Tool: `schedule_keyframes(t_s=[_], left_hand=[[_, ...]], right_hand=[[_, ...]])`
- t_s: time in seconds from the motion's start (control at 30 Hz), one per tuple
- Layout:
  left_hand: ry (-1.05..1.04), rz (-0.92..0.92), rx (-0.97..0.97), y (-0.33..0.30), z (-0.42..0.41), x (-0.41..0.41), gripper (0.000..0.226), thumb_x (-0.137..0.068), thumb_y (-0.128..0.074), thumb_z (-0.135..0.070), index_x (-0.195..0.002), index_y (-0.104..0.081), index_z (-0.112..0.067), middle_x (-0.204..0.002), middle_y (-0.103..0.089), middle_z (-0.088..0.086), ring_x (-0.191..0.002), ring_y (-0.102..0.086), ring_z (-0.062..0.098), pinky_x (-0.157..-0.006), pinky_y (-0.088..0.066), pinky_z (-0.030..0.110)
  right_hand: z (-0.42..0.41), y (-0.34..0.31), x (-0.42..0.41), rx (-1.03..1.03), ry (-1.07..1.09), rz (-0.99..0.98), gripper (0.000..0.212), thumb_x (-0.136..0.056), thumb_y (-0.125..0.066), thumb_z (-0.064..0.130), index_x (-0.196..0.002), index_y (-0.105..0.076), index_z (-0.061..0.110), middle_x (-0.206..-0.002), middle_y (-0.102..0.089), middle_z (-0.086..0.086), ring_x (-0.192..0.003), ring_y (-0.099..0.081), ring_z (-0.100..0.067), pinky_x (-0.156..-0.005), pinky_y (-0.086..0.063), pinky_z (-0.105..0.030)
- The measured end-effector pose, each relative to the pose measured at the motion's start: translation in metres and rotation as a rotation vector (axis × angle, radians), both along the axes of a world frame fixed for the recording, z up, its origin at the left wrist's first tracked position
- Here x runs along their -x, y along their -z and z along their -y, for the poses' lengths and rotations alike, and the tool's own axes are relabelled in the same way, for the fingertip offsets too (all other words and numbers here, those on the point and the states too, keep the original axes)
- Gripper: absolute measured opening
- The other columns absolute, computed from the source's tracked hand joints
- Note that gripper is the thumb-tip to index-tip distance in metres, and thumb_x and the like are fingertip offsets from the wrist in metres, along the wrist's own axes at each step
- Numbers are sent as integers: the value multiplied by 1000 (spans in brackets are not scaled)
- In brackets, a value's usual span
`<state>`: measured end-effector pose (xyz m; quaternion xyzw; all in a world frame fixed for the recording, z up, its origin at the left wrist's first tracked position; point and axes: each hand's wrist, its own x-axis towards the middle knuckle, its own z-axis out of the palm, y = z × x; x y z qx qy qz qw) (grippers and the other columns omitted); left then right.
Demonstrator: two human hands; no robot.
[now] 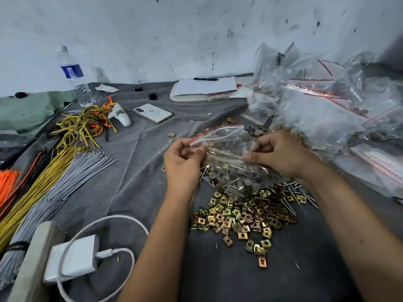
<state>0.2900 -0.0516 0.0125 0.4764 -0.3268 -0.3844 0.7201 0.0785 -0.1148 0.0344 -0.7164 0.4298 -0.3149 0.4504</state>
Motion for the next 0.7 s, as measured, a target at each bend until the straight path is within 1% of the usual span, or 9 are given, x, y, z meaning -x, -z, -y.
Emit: schedule_keyframes(t_s=[0.13,0.17,0.23,0.27,0.3,0.4,0.47,0.57,0.7], left_hand=[[87,44,0,2,6,-4,19,-92,-65,14,-89,-63,-4,-71,-70,5,-64,-67,20,-58,-59,29],[95,75,-1,1,8,-4,17,-92,-66,13,-90,-63,-3,-71,-70,4,-64,-68,18,-58,-59,28],[69,154,-19,-1,10,-4,15,-91,-69,10,-95,-63,-3,-71,-70,-1,-67,-69,17,-63,-61,31],[19,238,-26,-1,10,-4,16,-91,-72,5,-97,-64,-7,-76,-70,-3,-72,-69,15,-66,-61,33],[-67,381,-21,-2,11,-6,19,-90,-76,-4,-100,-63,-13,-85,-70,-5,-80,-68,12,-71,-60,32],[-281,952,133,-6,14,-10,25,-91,-77,-38,-102,-60,-25,-107,-57,-7,-103,-52,9,-91,-46,19],[-268,1140,245,-9,20,-7,30,-89,-75,-48,-97,-66,-22,-111,-54,-3,-109,-44,11,-93,-33,11],[-183,1206,293,-9,27,-1,29,-88,-79,-46,-87,-72,-18,-115,-59,0,-117,-45,16,-96,-30,12],[-100,1117,288,-2,27,-2,23,-88,-80,-42,-88,-70,-21,-111,-63,-7,-113,-51,14,-95,-39,23]], right_hand=[[5,1,-5,65,80,175,44,-71,-75,62,-94,-78,24,-91,-79,-3,-83,-76,-21,-71,-61,-28],[9,2,-7,66,107,216,41,-75,-74,59,-93,-79,23,-92,-79,-6,-85,-76,-25,-76,-62,-34],[15,3,-11,75,135,229,16,-86,-77,37,-88,-79,22,-88,-79,-5,-83,-76,-22,-77,-63,-34],[16,4,-12,80,134,228,3,-88,-78,26,-87,-79,23,-86,-79,-3,-81,-76,-19,-75,-63,-31],[16,7,-13,110,132,220,5,-89,-78,21,-87,-78,25,-85,-79,0,-79,-76,-16,-73,-63,-29],[12,16,-17,324,149,126,7,-89,-78,23,-92,-78,30,-83,-77,8,-75,-73,-8,-70,-60,-20],[7,19,-21,503,150,11,11,-88,-79,25,-99,-79,26,-84,-75,13,-76,-71,-3,-70,-57,-19],[2,20,-24,609,98,-22,13,-90,-78,17,-102,-80,18,-86,-75,11,-74,-70,0,-67,-52,-13],[0,21,-24,612,94,-11,11,-89,-78,13,-101,-80,14,-84,-74,9,-74,-71,-2,-65,-51,-11]])
